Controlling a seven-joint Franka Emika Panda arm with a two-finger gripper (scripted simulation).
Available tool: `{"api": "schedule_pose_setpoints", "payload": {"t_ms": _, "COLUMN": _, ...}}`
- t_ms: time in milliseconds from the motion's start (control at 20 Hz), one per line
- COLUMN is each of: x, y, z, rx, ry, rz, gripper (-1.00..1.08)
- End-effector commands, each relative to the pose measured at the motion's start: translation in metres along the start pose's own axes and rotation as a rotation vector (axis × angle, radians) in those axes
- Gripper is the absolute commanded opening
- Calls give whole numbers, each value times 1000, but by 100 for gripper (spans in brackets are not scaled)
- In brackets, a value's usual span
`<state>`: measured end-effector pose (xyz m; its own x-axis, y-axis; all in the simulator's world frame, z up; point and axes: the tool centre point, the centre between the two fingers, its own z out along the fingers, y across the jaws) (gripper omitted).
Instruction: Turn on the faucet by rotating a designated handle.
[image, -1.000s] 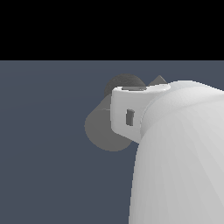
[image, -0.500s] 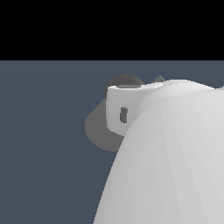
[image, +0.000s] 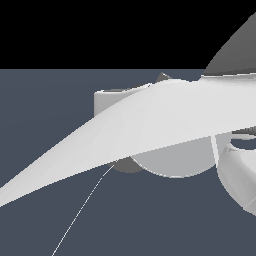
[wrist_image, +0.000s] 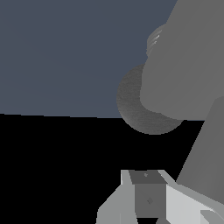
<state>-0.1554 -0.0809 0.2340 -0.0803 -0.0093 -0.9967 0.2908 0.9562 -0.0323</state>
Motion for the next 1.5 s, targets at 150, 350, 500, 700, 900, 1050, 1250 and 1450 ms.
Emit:
{"api": "schedule_pose_setpoints", "payload": {"t_ms": 150, "x": -40, "y": 28, "z": 2, "rx": -28, "ry": -62, "rz": 31, "gripper": -100}}
{"api": "schedule_pose_setpoints", "payload": {"t_ms": 350, "x": -48, "y": 38, "z": 1, "rx": -34, "ry": -71, "rz": 32, "gripper": -100}}
{"api": "schedule_pose_setpoints", "payload": {"t_ms": 500, "x": -10, "y": 27, "z": -1, "rx": -19, "ry": -12, "rz": -18, "gripper": -100}}
{"api": "schedule_pose_setpoints", "payload": {"t_ms": 700, "x": -15, "y": 37, "z": -1, "rx": -21, "ry": -19, "rz": -12, "gripper": -100}}
{"api": "schedule_pose_setpoints", "payload": {"t_ms": 900, "x": -21, "y": 47, "z": -1, "rx": -23, "ry": -27, "rz": -6, "gripper": -100}}
{"api": "schedule_pose_setpoints", "payload": {"t_ms": 1050, "x": -25, "y": 54, "z": -1, "rx": -25, "ry": -33, "rz": -1, "gripper": -100}}
{"api": "schedule_pose_setpoints", "payload": {"t_ms": 1250, "x": -31, "y": 64, "z": -1, "rx": -27, "ry": -40, "rz": 5, "gripper": -100}}
{"api": "schedule_pose_setpoints", "payload": {"t_ms": 1450, "x": -36, "y": 73, "z": -1, "rx": -29, "ry": -47, "rz": 11, "gripper": -100}}
